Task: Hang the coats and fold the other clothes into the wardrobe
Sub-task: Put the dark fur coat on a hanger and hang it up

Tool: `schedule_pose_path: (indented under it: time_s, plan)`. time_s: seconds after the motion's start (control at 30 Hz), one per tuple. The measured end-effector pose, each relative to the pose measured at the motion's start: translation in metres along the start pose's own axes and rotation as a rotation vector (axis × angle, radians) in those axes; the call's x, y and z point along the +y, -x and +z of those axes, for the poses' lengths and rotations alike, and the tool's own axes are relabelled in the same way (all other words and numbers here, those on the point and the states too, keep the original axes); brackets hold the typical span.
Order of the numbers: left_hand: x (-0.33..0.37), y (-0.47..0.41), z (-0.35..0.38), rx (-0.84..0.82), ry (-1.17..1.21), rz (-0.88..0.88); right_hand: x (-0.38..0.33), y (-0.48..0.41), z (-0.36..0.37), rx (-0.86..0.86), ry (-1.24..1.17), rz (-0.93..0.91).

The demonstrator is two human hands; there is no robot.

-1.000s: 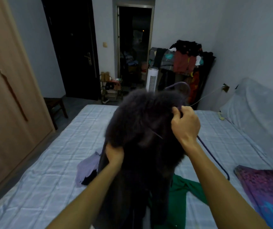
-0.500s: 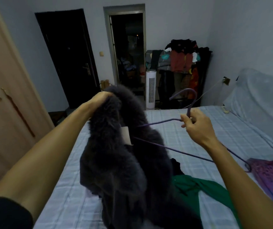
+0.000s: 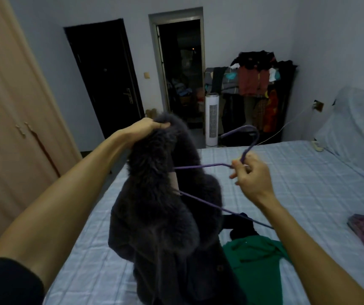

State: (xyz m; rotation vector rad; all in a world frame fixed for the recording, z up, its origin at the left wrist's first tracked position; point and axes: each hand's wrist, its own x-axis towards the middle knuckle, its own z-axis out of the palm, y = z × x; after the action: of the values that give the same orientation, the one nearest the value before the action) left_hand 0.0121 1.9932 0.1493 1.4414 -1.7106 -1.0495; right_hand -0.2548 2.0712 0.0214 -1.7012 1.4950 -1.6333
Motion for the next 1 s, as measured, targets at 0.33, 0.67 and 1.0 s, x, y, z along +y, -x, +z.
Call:
schedule_pose_path:
  time_s: [0.33,0.67,1.0]
  plan:
    - [0.022,0.047,0.050,-0.271,-0.402,0.169,-0.023,0.020,0.050,0.253,-0.050,-0.144]
    - [-0.019,0.034,0.064,0.076,-0.773,0.424,-0.035,0.013,0.038,0.194,-0.018,-0.149]
    - [-0.056,0.032,0.055,0.344,-0.707,0.440,0.043,0.099,0.039,0.239,0.450,-0.532]
